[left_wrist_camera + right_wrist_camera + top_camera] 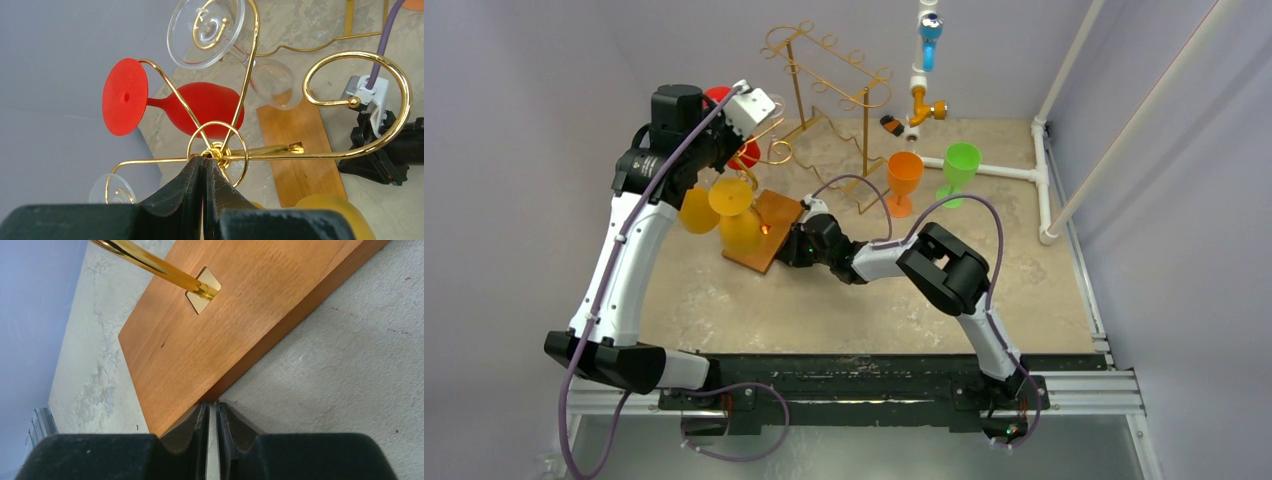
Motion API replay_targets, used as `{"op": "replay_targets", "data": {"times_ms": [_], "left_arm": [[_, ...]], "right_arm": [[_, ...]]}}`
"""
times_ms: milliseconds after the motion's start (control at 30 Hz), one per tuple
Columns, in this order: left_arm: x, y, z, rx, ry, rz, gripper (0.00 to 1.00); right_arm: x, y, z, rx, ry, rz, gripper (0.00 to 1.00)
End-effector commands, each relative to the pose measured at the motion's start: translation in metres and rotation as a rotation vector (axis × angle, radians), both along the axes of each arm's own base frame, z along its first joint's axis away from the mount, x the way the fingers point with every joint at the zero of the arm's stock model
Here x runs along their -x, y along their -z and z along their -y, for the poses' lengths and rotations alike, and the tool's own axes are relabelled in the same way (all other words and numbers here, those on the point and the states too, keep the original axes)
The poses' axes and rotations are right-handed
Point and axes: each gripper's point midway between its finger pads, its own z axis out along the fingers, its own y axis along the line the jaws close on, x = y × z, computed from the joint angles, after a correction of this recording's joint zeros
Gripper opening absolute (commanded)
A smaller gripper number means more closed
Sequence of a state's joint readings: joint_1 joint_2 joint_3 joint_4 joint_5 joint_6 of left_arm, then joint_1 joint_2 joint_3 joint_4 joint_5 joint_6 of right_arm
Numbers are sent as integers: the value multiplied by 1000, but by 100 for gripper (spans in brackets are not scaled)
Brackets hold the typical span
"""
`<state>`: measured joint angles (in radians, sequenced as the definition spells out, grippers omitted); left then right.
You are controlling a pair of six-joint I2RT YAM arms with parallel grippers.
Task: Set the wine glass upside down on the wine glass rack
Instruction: Adjust the wine rack at the center of the board.
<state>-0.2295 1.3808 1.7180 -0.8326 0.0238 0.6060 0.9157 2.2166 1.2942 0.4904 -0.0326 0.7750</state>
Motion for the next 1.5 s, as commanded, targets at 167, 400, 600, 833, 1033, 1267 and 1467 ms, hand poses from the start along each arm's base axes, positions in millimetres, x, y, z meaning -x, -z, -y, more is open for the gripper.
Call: {"op": "replay_targets", "data": {"times_ms": [167, 400, 600, 833, 1033, 1267, 1467], "left_arm": [[7, 23, -1, 6, -12, -80, 5], [7, 19, -3, -4, -19, -66, 4], [5, 17, -5, -13, -24, -53, 4], [5, 3, -12, -32, -50, 3, 3], [7, -37, -20, -29, -83, 126, 4], [30, -73, -5, 81, -11, 166, 8], [65, -68, 25, 176, 165, 105, 15]], "right_arm": [[-2, -6, -20, -90, 6, -42, 19], [-5, -3, -33, -177, 34, -84, 19], [-9, 5, -37, -204, 63, -114, 21], [-12, 11, -43, -213, 69, -130, 22], [-16, 12, -48, -218, 70, -135, 23], [-19, 12, -56, -233, 70, -148, 23], [-25, 11, -63, -253, 83, -155, 23]]}}
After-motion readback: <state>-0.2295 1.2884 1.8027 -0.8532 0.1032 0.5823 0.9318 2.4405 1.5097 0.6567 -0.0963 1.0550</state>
